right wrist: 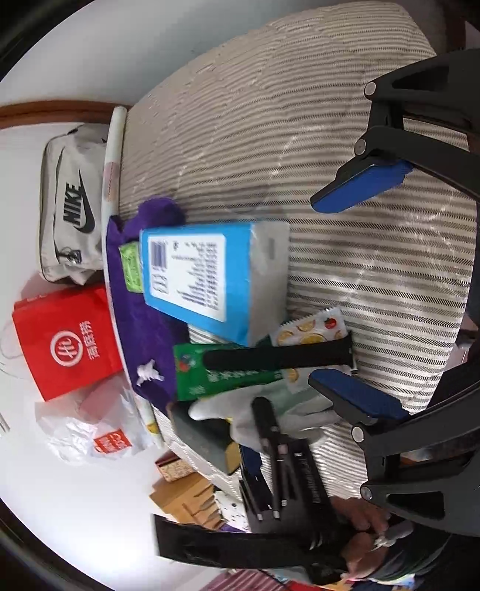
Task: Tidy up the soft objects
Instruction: 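Grasp the white cotton glove with the left tool while the right grasps the black strap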
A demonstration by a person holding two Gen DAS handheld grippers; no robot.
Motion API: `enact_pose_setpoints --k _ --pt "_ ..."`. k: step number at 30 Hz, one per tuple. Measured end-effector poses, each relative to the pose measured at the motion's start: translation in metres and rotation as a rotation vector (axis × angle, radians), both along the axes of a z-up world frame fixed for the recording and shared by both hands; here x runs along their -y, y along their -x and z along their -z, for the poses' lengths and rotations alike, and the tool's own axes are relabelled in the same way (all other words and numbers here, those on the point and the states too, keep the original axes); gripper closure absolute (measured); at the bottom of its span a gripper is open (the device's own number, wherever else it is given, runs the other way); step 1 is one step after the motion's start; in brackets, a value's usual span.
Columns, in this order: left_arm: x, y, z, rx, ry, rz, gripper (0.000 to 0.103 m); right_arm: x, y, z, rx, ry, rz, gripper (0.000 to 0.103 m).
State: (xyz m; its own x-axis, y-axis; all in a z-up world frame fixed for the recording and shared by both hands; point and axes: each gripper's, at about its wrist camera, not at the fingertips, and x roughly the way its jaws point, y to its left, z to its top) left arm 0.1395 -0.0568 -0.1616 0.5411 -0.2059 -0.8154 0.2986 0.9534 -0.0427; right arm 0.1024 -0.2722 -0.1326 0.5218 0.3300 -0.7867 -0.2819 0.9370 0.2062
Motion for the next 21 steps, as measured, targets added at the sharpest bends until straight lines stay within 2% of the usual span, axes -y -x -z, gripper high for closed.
enact_pose_setpoints --k 2,6,8,12,14,16,19,21 --pt "-0.001 0.003 -0.003 0.008 0.006 0.007 0.085 -0.007 0.0 0.006 0.002 -0.016 -0.029 0.017" --pt "-0.012 0.007 -0.012 -0.002 0.037 -0.009 0.088 -0.025 -0.004 0.013 0.016 -0.021 -0.065 0.024" --pt "-0.021 0.01 -0.017 0.003 0.031 -0.03 0.088 -0.033 -0.01 0.015 0.016 -0.036 -0.085 0.034" --pt "-0.037 0.014 -0.022 0.015 0.037 -0.053 0.088 -0.047 -0.021 0.024 -0.01 -0.04 -0.111 0.047" --pt "-0.044 0.017 -0.022 0.01 0.059 -0.063 0.088 -0.052 -0.026 0.032 -0.027 -0.033 -0.114 0.06" --pt "-0.05 0.018 -0.019 -0.001 0.081 -0.07 0.088 -0.054 -0.03 0.038 -0.046 -0.041 -0.116 0.068" --pt "-0.058 0.019 -0.013 -0.02 0.121 -0.087 0.088 -0.059 -0.032 0.042 -0.044 -0.049 -0.118 0.068" --pt "-0.062 0.02 -0.01 -0.028 0.137 -0.093 0.088 -0.063 -0.032 0.041 -0.026 -0.033 -0.124 0.08"
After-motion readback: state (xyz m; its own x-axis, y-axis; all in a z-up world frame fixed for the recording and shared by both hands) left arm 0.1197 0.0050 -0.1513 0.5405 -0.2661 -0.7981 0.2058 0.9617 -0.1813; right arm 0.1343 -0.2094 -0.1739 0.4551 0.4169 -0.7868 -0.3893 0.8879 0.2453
